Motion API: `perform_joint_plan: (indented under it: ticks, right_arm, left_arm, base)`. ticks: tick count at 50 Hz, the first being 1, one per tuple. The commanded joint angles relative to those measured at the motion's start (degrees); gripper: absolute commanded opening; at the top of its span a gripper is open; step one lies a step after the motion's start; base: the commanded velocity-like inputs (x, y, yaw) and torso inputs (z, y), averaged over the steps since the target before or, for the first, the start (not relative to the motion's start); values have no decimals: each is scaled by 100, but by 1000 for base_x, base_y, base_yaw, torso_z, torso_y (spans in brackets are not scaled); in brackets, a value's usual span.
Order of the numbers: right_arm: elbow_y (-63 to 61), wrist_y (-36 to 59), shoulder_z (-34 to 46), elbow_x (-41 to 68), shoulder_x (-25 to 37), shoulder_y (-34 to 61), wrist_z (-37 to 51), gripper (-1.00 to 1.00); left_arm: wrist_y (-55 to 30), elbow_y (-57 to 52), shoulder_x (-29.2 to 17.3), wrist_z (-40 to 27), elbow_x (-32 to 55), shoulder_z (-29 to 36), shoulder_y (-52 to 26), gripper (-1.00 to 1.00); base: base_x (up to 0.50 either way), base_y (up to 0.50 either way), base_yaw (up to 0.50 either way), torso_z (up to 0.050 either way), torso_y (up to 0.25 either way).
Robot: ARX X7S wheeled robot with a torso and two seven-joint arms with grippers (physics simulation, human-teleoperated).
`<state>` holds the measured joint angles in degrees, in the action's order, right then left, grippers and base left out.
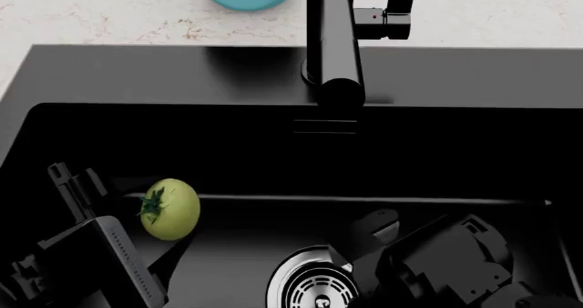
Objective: Pick the vegetables from the sink and place them on the cutting board.
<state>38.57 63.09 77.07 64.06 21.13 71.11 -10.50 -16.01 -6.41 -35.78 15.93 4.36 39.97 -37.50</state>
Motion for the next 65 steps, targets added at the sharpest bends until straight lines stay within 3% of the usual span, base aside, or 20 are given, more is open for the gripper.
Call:
perform_joint_plan:
  ticks: [1,16,37,46,52,56,62,65]
  right_arm:
    - [58,74,-78,-103,-166,-438,-44,-100]
    - [-863,580,-534,383,436,-128,770,-100]
    - [-1516,740,-1056,839,1051,-38,1620,-100]
    - [-2222,721,-1178,940,1449,-57,1945,-100]
    - [-2676,303,-1425,813,1766,-184,2571,-100]
    - [-3360,-27,-1760,718,2125,-255,3576,-100]
    - [-4101,-698,-2260,969,2613,-706,4080,-100]
    - [-4627,-1398,-2522,751,2896,-1036,4328,-100]
  left_arm:
    - [-325,-97,142,172,366,-269,-34,-100]
    - [74,169,200,263,565,-381,11,-100]
    - [-79,72,211,192,637,-432,-11,-100]
    - [-342,188,370,-204,476,-522,-116,-100]
    - [-561,340,556,-835,119,-607,-169,-100]
    - [-992,-278,582,-1159,277,-890,-31,-100]
    - [-1201,-777,608,-1526,359,-1093,300,-100]
    - [-1138,-1058,728,-1809,641,-1502,546,-100]
  base:
    - [37,0,0,0,0]
    - [37,0,5,0,-2]
    - [39,0,2,0,250]
    - [39,0,2,0,250]
    - [39,0,2,0,250]
    - [39,0,2,0,250]
    - [39,0,0,0,161]
    - [38,0,0,0,0]
